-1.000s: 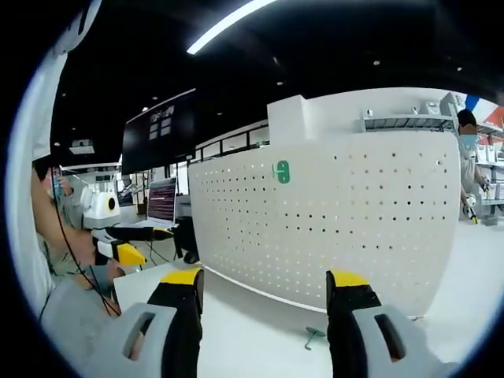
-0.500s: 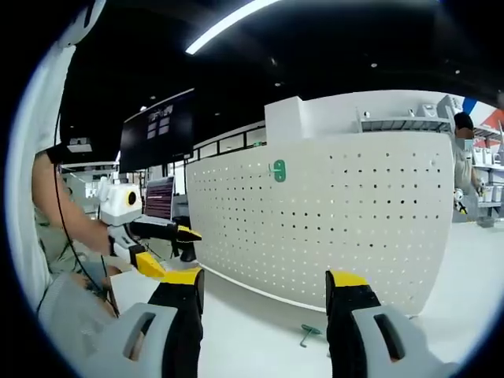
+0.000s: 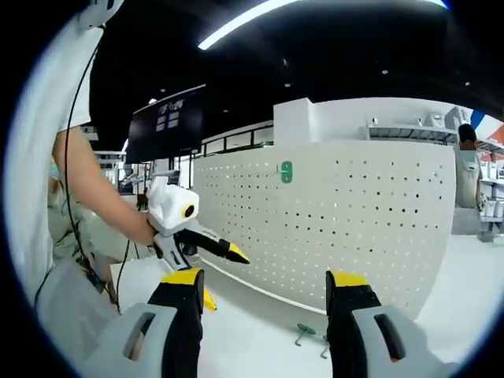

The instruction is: Insert the hook assembly into the mounting plate slot until the hook locks in place.

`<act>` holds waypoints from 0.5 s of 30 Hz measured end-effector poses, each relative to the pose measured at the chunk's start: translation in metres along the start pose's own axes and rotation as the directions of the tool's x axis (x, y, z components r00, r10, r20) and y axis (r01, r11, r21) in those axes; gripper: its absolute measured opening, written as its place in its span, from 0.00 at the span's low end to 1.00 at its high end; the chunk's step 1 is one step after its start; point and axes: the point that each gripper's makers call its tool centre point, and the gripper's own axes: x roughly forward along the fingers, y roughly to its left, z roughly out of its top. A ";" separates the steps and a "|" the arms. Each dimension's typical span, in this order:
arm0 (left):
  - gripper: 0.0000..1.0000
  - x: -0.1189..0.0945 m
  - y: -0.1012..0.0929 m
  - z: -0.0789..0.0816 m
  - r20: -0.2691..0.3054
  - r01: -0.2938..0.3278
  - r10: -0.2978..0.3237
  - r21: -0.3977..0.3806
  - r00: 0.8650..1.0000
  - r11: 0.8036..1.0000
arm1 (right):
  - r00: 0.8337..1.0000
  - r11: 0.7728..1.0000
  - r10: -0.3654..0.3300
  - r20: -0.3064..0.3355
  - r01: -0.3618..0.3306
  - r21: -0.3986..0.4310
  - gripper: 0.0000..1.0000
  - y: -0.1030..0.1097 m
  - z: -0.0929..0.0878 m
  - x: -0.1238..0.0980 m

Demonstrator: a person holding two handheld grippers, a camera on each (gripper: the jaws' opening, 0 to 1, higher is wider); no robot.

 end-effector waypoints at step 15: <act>0.76 0.050 0.003 -0.025 -0.167 0.099 -0.084 0.085 0.982 0.991 | 1.000 1.000 -0.008 0.001 0.008 -0.030 0.60 -0.009 0.000 -0.005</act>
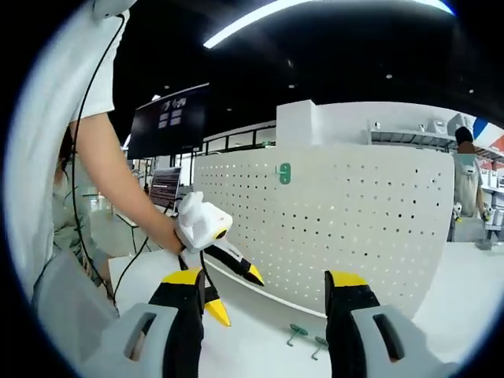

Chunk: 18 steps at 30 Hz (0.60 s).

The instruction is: Insert the hook assembly into the mounting plate slot until the hook locks in place.

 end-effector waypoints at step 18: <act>0.73 0.055 0.011 -0.006 -0.138 0.118 -0.105 0.092 0.985 0.989 | 1.000 0.999 -0.028 -0.013 0.028 -0.022 0.59 -0.011 -0.006 -0.007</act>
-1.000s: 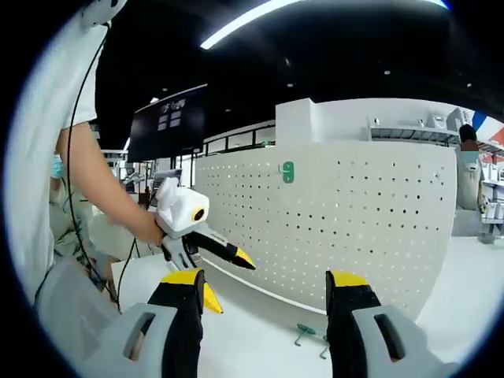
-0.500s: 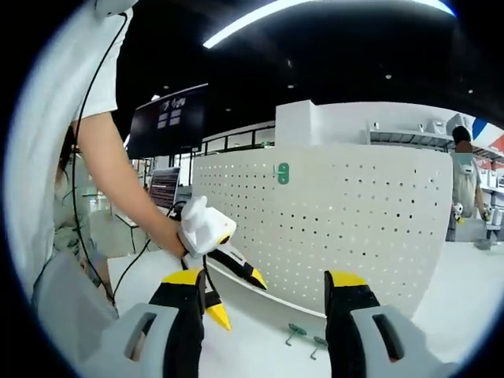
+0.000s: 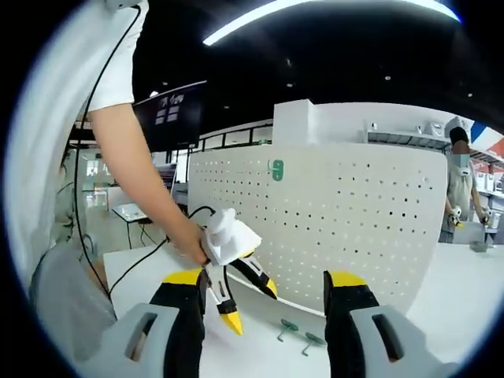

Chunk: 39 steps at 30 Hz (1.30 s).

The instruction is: Insert the hook assembly into the mounting plate slot until the hook locks in place.

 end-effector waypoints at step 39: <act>0.49 0.047 0.012 -0.008 -0.200 0.186 -0.158 0.128 0.967 0.974 | 0.992 0.991 -0.125 0.025 0.123 0.054 0.55 -0.026 0.003 -0.019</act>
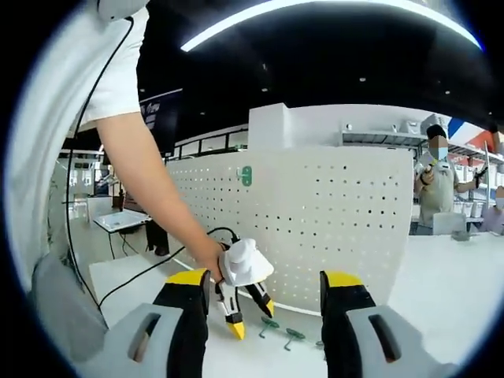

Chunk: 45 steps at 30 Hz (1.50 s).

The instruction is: Insert the hook assembly into the mounting plate slot until the hook locks in place.

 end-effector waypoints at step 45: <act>0.02 -0.016 0.018 0.023 0.115 -0.178 0.188 -0.096 0.975 0.979 | 1.000 1.000 -0.001 -0.018 0.001 0.003 0.52 -0.001 -0.007 -0.001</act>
